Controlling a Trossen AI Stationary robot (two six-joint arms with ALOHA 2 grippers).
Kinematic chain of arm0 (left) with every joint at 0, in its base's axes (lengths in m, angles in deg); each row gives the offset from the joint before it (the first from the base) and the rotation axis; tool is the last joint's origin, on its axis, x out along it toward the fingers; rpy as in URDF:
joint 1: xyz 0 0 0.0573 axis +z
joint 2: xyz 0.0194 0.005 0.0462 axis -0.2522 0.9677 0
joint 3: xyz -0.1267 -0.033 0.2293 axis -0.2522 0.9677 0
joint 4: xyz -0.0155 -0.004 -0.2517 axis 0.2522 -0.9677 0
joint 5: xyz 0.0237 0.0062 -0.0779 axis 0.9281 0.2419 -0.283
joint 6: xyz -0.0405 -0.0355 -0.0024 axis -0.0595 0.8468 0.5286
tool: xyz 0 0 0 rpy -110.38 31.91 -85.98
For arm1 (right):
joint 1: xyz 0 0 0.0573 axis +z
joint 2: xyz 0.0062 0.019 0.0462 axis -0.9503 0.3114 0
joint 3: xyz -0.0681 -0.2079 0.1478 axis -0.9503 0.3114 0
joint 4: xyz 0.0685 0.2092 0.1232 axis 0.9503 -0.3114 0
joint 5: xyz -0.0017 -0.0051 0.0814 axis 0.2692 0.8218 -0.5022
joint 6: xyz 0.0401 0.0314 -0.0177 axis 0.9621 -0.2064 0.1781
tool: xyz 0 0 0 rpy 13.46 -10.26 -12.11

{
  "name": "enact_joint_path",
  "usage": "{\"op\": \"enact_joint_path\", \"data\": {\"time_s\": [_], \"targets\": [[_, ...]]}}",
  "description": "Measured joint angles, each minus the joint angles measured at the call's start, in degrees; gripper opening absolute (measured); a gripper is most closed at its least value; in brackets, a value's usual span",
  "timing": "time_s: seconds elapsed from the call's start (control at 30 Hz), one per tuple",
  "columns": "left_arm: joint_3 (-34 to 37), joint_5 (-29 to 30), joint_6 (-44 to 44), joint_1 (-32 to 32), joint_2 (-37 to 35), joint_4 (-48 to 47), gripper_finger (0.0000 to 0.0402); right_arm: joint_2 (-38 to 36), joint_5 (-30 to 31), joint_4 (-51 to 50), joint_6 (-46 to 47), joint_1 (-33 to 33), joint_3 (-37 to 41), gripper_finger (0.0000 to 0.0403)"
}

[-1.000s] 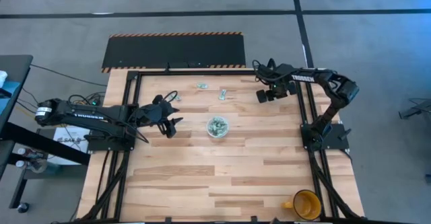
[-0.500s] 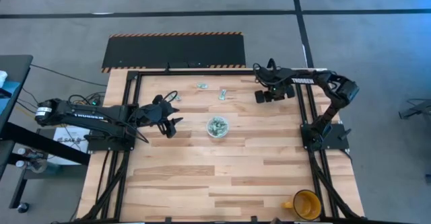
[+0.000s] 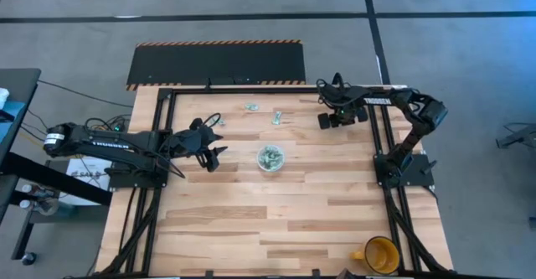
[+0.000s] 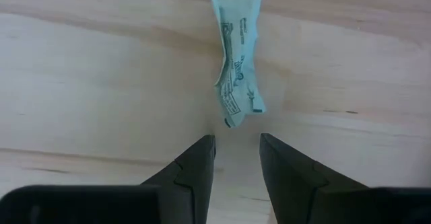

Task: Pick and place Stevia / Truvia into bins
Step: Put the green stevia packet into the transparent container

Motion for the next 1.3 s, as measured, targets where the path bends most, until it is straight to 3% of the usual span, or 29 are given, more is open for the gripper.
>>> {"op": "enact_joint_path", "data": {"time_s": [1.3], "targets": [[0.0, 0.1, 0.7, 0.0, 0.0, 0.0, 0.0185, -1.7, 0.6, 8.3, -1.9, -2.7, 2.3, 0.0106]]}}
